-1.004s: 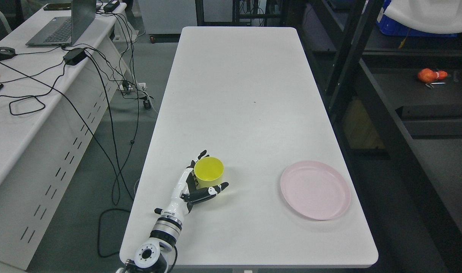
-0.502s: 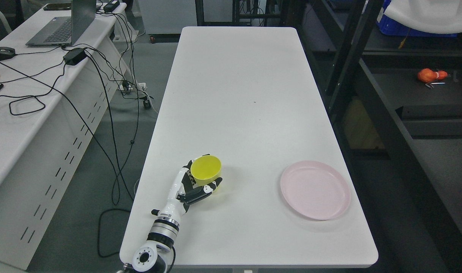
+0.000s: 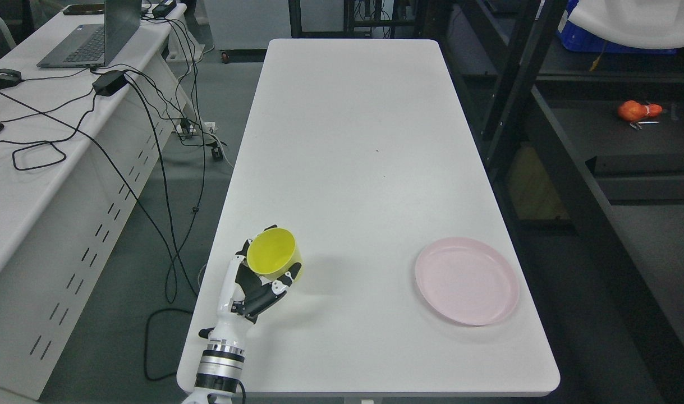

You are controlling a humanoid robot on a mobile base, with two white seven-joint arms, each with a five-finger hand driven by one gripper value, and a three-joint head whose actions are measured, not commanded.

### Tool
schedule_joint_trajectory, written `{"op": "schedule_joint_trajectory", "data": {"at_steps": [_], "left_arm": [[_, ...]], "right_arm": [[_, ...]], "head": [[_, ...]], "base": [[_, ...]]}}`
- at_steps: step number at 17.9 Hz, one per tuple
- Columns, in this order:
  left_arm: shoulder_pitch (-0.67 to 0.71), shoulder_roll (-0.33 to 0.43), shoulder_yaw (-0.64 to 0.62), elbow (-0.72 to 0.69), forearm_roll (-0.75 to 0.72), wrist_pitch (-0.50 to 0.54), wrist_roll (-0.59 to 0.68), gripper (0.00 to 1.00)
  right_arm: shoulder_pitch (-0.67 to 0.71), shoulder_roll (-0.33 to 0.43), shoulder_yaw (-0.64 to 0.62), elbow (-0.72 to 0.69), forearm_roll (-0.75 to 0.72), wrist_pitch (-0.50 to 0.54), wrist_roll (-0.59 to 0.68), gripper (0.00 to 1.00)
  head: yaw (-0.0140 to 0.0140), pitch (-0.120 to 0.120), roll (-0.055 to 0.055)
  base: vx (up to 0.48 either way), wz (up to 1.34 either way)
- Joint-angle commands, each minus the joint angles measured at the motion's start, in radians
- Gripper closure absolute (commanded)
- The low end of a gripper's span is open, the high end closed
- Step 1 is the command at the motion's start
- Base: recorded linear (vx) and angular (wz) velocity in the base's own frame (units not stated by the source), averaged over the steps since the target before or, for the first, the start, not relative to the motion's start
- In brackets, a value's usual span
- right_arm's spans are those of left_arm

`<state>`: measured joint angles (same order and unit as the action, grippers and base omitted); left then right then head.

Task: Place yellow IKEA cup on middle right shelf
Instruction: 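Lift the yellow cup off the table with the left hand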

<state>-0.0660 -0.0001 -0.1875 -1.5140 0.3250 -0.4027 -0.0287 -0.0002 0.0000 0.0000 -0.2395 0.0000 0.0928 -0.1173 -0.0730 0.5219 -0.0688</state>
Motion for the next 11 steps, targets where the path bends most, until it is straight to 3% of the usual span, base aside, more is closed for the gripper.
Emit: {"op": "schedule_joint_trajectory", "data": {"at_steps": [1, 11], "left_arm": [[0.143, 0.018, 0.017, -0.230, 0.011, -0.085, -0.052, 0.99], [0.140, 0.018, 0.040, -0.230, 0.011, -0.087, -0.053, 0.99]], "right_arm": [[0.014, -0.017, 0.017, 0.000, -0.025, 0.001, 0.001, 0.01], [0.014, -0.017, 0.017, 0.000, -0.025, 0.001, 0.001, 0.01]], "head": [[0.0000, 0.000, 0.000], [0.0000, 0.000, 0.000]], "base": [[0.000, 0.00], [-0.089, -0.06]]}}
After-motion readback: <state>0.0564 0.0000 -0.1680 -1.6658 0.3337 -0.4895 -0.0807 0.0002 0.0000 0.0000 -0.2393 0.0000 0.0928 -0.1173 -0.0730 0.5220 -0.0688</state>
